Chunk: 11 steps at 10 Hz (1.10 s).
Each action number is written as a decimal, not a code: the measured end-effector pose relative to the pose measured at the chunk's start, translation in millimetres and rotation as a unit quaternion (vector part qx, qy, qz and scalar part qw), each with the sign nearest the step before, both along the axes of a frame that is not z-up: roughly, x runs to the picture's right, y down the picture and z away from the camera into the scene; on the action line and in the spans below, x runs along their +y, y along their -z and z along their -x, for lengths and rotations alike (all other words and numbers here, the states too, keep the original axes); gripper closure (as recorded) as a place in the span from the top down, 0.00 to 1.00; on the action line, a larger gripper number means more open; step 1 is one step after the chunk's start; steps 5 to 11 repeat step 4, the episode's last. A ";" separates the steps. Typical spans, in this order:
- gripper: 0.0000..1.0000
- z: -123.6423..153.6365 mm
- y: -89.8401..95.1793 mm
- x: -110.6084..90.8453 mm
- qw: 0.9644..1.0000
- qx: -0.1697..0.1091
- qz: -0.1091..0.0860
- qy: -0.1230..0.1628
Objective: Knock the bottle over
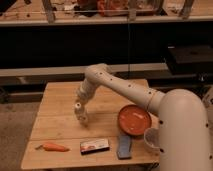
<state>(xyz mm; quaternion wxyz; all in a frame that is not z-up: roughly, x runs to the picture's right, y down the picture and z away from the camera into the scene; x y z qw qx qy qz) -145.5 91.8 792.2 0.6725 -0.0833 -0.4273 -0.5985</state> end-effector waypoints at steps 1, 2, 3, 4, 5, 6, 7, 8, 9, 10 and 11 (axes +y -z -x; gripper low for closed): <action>0.00 -6.8 19.1 10.0 1.000 -0.006 0.002 0.011; 0.00 -17.4 42.9 24.1 0.999 -0.017 0.005 0.028; 0.00 -27.7 66.6 38.0 0.999 -0.028 0.007 0.044; 0.01 -35.0 84.7 50.7 0.998 -0.033 0.006 0.048; 0.01 -35.0 84.7 50.7 0.998 -0.033 0.006 0.048; 0.01 -35.0 84.7 50.7 0.998 -0.033 0.006 0.048; 0.01 -35.0 84.7 50.7 0.998 -0.033 0.006 0.048; 0.01 -35.0 84.7 50.7 0.998 -0.033 0.006 0.048; 0.01 -35.0 84.7 50.7 0.998 -0.033 0.006 0.048; 0.01 -35.0 84.7 50.7 0.998 -0.033 0.006 0.048; 0.01 -35.0 84.7 50.7 0.998 -0.033 0.006 0.048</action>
